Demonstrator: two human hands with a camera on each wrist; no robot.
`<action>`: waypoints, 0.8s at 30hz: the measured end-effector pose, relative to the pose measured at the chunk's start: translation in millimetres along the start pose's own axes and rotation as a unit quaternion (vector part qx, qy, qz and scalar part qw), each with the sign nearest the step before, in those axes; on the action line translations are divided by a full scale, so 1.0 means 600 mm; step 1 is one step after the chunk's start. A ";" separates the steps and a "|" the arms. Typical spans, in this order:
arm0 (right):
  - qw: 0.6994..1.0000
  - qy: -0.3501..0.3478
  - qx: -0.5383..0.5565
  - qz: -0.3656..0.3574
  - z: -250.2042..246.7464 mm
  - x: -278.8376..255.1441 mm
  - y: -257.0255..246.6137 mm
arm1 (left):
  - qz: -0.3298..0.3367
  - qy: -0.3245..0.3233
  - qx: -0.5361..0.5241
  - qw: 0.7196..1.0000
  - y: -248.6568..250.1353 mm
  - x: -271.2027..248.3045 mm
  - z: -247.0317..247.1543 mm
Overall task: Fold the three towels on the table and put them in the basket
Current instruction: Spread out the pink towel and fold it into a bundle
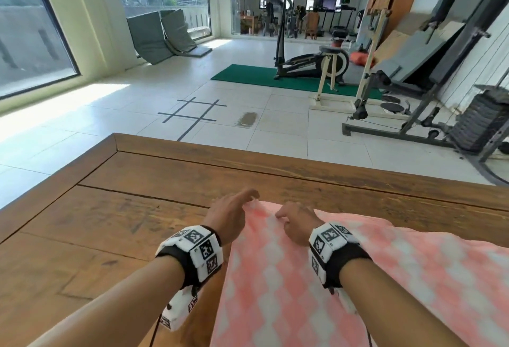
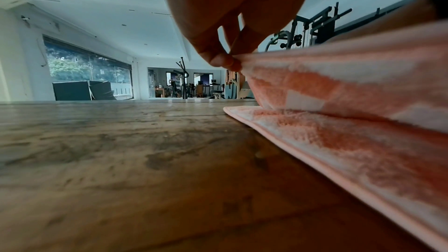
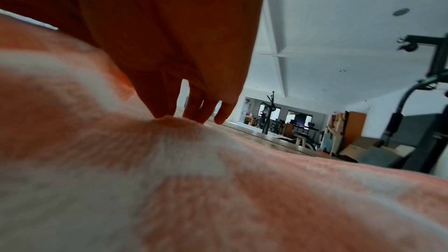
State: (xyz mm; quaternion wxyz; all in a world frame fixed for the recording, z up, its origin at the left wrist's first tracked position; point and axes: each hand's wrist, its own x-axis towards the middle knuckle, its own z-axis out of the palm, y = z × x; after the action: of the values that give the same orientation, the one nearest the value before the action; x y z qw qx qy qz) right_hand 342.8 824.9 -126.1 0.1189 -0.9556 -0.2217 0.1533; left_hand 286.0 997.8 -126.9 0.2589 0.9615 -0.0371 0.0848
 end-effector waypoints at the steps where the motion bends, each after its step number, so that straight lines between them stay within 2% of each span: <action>1: 1.000 0.006 -0.003 -0.002 0.003 0.003 0.000 | 0.006 0.010 -0.016 1.000 -0.005 0.004 0.002; 7: 0.992 0.084 0.086 -0.024 0.006 0.017 0.012 | -0.002 0.022 -0.102 0.994 -0.023 0.012 0.004; 10: 0.984 0.150 0.095 -0.032 -0.007 0.029 0.021 | -0.015 0.032 -0.124 0.992 -0.022 0.016 0.008; 12: 0.979 0.186 0.081 -0.024 -0.014 0.037 0.026 | -0.039 0.016 -0.123 0.991 -0.022 0.021 0.018; 14: 0.983 0.178 0.033 -0.014 -0.012 0.043 0.030 | -0.073 -0.029 -0.136 0.988 -0.018 0.024 0.029; 16: 0.991 0.129 -0.043 -0.012 -0.001 0.044 0.033 | -0.089 -0.087 -0.137 0.983 -0.016 0.027 0.039; 19: 0.994 0.085 -0.068 -0.019 0.013 0.039 0.041 | -0.087 -0.148 -0.052 0.984 -0.016 0.036 0.041; 22: 0.992 0.123 -0.029 -0.020 0.010 0.036 0.047 | -0.080 -0.192 0.069 0.976 -0.009 0.046 0.034; 24: 0.987 0.154 -0.023 -0.033 0.004 0.027 0.050 | -0.081 -0.197 0.142 0.967 -0.003 0.053 0.030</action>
State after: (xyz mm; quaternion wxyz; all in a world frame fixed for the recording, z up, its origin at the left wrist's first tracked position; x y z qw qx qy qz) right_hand 367.4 806.6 -141.1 0.1343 -0.9625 -0.2355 -0.0053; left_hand 320.0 989.5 -137.4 0.1135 0.9858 0.0030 -0.1235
